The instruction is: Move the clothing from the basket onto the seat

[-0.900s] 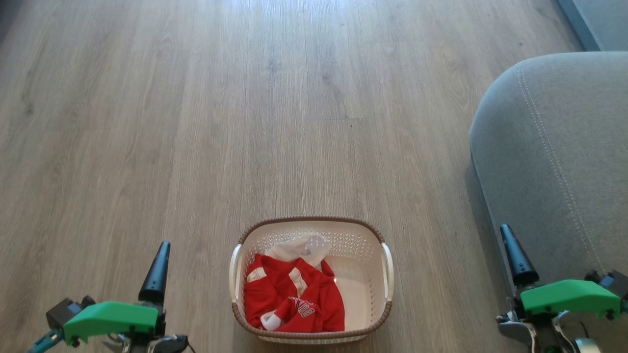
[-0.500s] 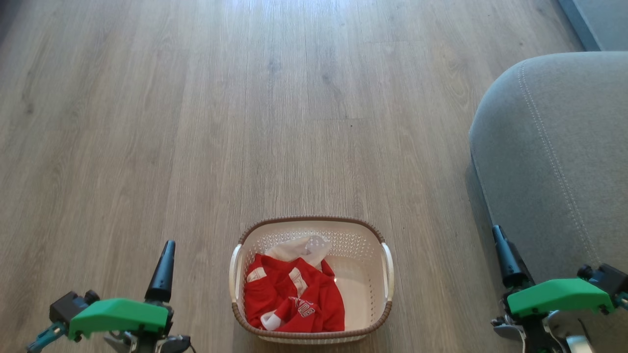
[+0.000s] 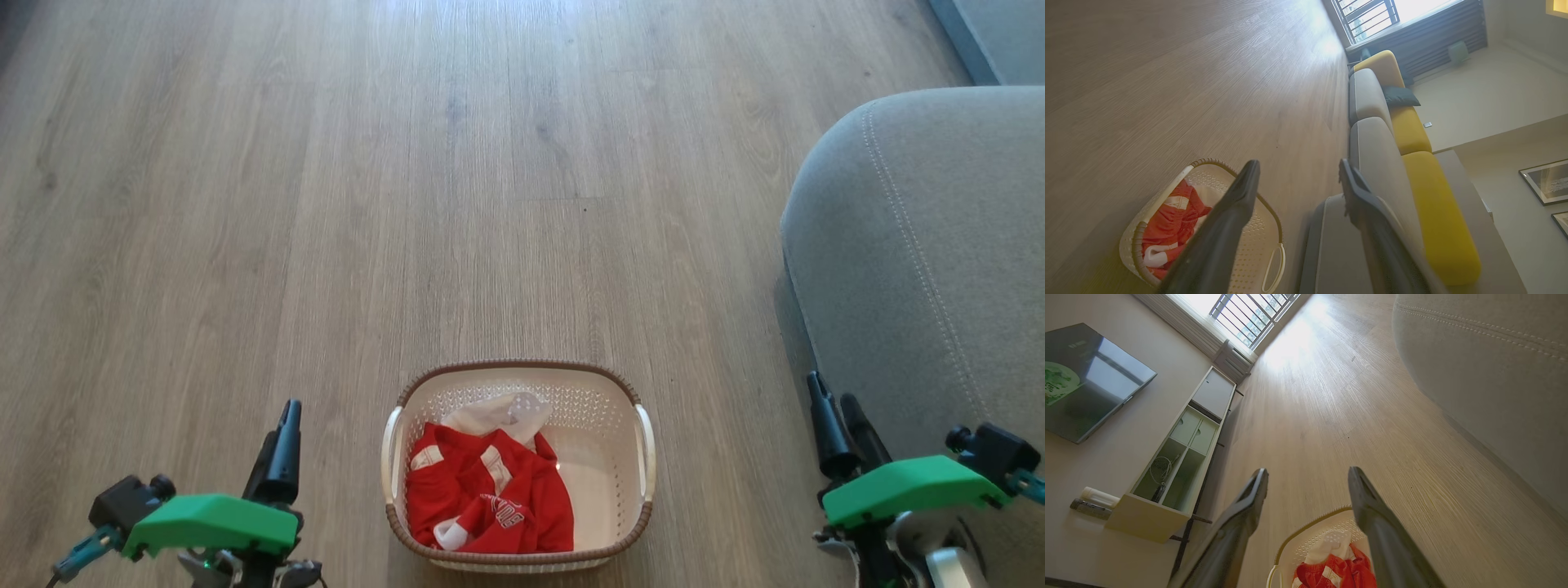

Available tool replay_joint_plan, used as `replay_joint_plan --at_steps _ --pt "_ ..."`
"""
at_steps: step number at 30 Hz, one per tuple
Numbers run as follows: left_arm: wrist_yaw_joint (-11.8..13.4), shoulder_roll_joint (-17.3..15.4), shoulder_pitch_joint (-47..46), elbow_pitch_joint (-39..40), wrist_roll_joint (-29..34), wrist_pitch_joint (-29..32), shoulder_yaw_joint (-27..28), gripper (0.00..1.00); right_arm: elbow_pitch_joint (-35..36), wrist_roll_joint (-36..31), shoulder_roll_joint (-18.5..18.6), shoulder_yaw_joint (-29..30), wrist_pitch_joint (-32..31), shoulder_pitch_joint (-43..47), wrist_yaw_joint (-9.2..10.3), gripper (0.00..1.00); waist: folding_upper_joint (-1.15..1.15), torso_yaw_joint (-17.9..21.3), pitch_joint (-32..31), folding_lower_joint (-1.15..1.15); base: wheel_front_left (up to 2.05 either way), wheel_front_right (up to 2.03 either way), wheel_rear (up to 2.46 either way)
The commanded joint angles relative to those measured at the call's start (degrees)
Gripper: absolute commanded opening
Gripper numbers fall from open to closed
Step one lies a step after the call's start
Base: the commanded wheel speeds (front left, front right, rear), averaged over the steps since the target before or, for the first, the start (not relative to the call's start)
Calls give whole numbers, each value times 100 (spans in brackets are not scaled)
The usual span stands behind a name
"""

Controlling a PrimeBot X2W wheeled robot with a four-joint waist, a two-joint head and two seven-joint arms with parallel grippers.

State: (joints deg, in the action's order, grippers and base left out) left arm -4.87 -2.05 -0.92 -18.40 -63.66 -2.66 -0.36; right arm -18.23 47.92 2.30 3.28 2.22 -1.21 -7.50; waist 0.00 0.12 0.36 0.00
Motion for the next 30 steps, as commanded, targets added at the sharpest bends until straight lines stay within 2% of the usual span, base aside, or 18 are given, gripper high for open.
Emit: replay_joint_plan --at_steps 1,12,30 --pt "0 -51 -251 210 153 -76 34 100 200 -210 83 -87 111 -309 0 100 0 0 3 0 0 0 0" --pt "36 -57 -281 210 917 -278 -77 100 119 -1178 120 -252 314 -367 1 100 0 7 19 0 0 0 0" --pt "96 -65 -270 281 2220 -579 -186 100 -152 -2344 200 -528 618 -437 1 100 0 24 -9 0 0 0 0"
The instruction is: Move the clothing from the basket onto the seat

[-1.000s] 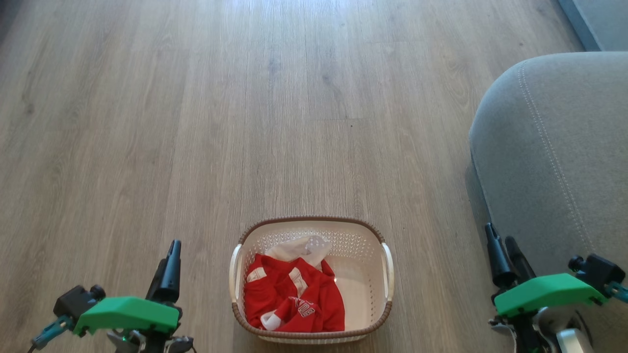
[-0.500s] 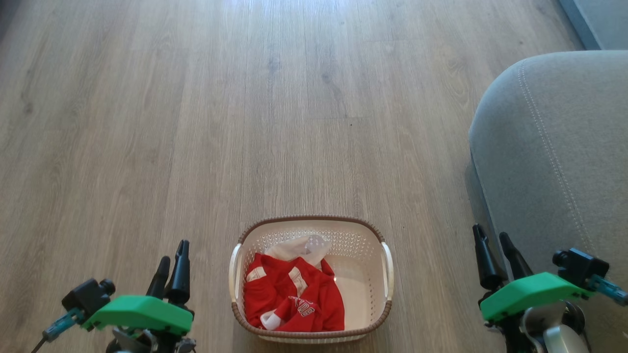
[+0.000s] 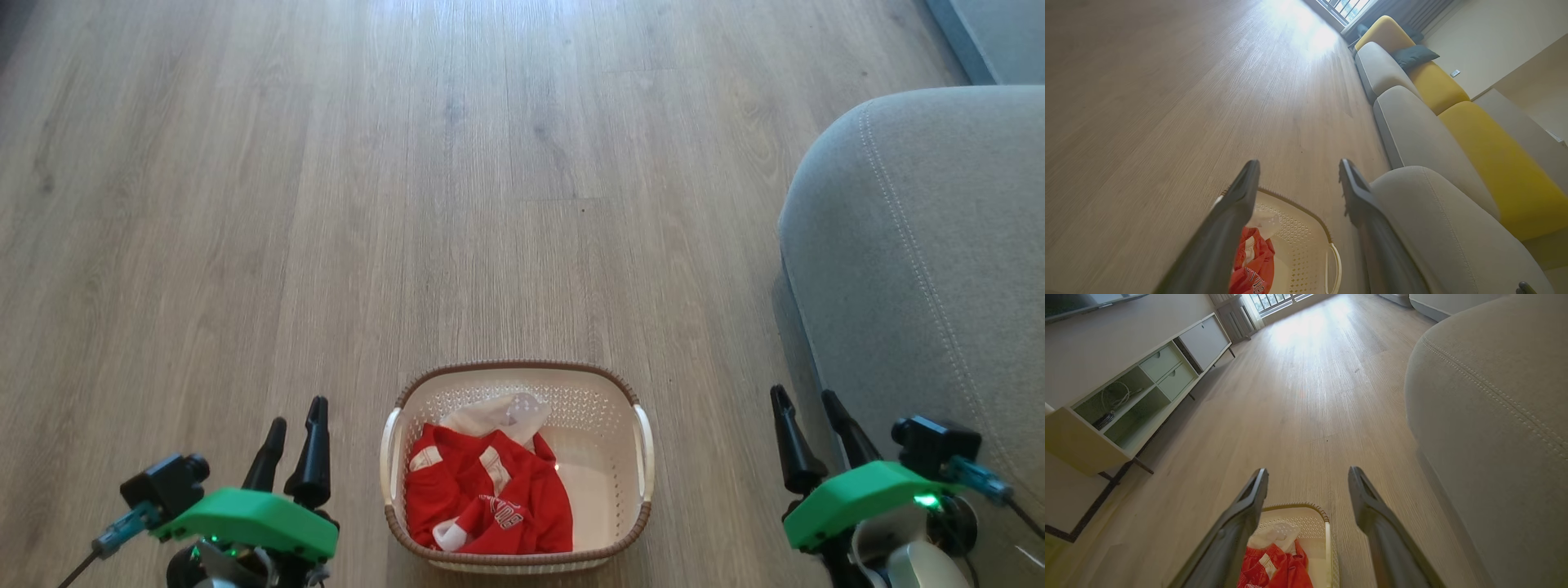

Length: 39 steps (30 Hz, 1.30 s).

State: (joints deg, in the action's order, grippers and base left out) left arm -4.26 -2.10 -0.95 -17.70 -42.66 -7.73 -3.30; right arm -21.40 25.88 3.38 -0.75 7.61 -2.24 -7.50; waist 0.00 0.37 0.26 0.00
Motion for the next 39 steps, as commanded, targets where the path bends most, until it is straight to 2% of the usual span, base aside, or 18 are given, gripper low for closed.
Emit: replay_joint_plan --at_steps 1,39 --pt "40 -60 -268 217 176 -90 103 100 150 -235 96 -133 97 -342 1 100 0 -2 1 0 0 0 0" --pt "179 -77 -328 287 2366 -727 -149 100 269 -3245 95 -393 739 -476 1 100 0 5 68 0 0 0 0"
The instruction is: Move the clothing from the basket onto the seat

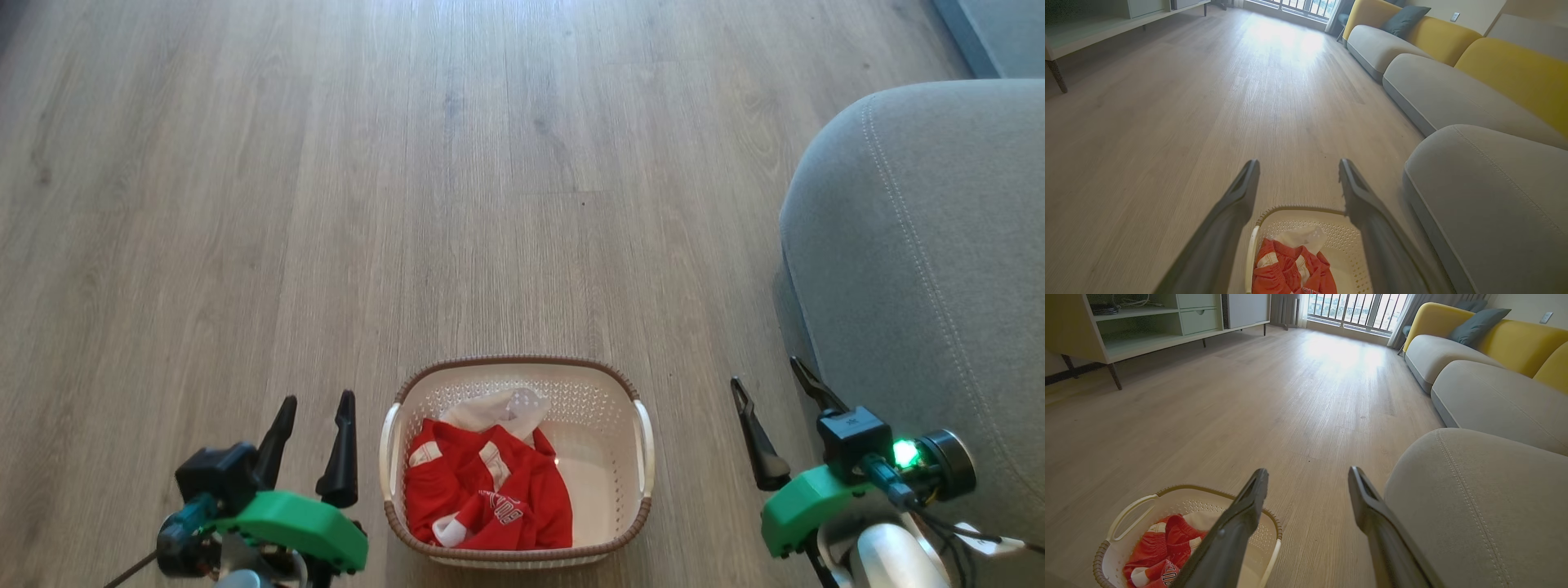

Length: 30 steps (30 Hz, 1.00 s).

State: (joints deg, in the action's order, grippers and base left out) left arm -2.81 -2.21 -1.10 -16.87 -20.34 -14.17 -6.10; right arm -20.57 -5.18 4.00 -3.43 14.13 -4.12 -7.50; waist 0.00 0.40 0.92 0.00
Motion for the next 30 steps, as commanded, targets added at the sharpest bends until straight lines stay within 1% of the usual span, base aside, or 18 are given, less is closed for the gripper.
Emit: replay_joint_plan --at_steps 1,9,21,25,30 --pt "33 -66 -316 200 136 -83 132 100 186 -135 28 -112 86 -289 1 100 0 4 1 0 0 0 0" --pt "16 -66 -333 143 128 -83 151 100 173 -57 -13 -29 86 -279 1 100 0 25 3 0 0 0 0" --pt "-24 -66 -336 116 132 -83 161 100 167 -108 -56 29 86 -264 1 100 0 52 44 0 0 0 0" --pt "-19 -66 -447 152 140 -83 109 100 250 -71 -69 34 86 -350 1 100 0 81 353 0 0 0 0" --pt "-6 -66 -886 199 153 -83 -61 100 422 -40 -81 50 86 -661 1 100 0 132 1128 0 0 0 0"
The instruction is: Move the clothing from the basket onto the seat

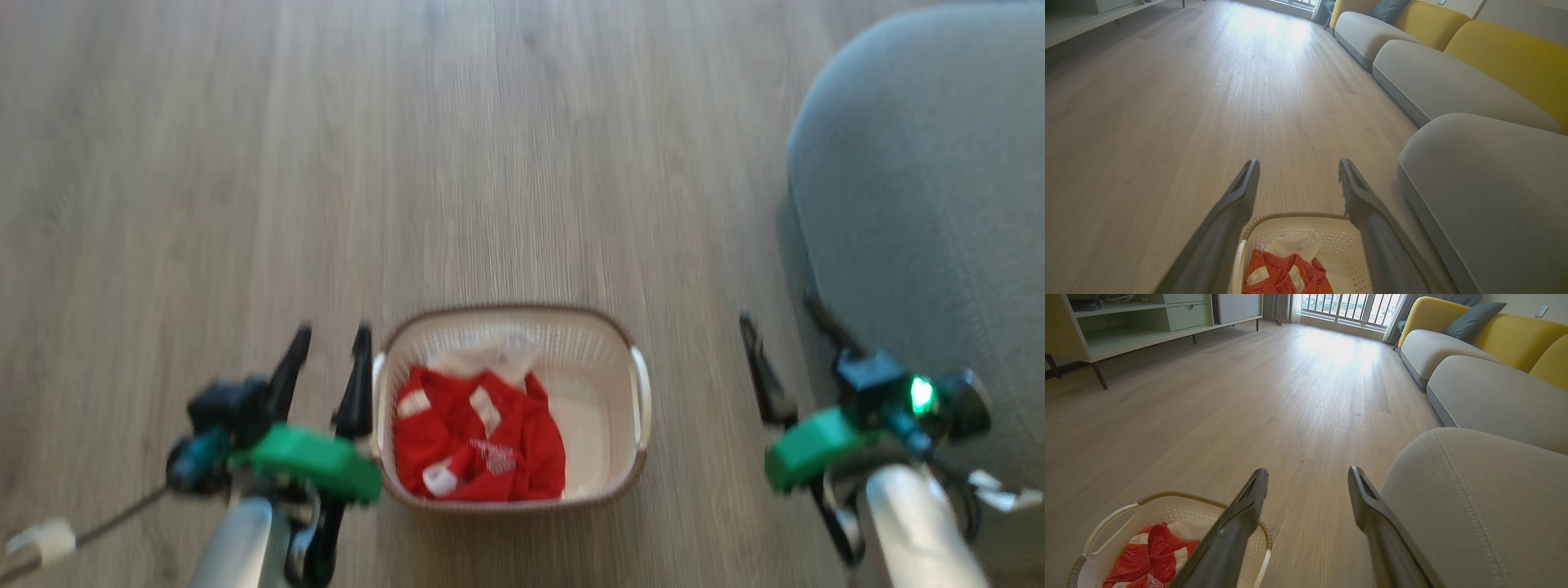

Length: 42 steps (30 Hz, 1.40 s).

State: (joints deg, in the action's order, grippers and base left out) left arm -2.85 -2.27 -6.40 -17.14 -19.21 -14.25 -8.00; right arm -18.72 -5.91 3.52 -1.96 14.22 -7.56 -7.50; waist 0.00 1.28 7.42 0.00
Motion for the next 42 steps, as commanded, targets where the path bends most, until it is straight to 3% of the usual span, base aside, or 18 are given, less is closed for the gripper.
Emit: replay_joint_plan --at_steps 1,9,15,18,26,35,42 --pt "6 -61 -482 241 46 -74 85 100 285 36 -34 -90 78 -409 1 100 0 55 682 0 0 0 0" --pt "55 -61 -1730 49 301 -74 -377 100 720 77 -43 67 78 -1322 1 100 0 188 2535 0 0 0 0" --pt "163 -61 -2589 -850 727 -74 -817 100 876 115 -50 183 78 -1775 1 100 0 292 3361 0 0 0 0" --pt "298 -61 -3035 -1707 982 -7 -1134 100 897 133 -55 247 78 -1869 1 100 0 325 3537 0 0 0 0" --pt "772 -61 -4249 -3578 1387 899 -1918 100 868 427 -62 47 78 -1971 1 100 0 485 3776 0 0 0 0" --pt "587 -121 -5074 -4882 1784 1777 -2468 100 858 732 -63 -152 78 -1927 1 100 0 639 3825 0 0 0 0" --pt "569 -171 -5359 -5263 1826 1838 -2589 100 876 833 -64 -265 78 -1953 1 100 0 731 3924 0 0 0 0"
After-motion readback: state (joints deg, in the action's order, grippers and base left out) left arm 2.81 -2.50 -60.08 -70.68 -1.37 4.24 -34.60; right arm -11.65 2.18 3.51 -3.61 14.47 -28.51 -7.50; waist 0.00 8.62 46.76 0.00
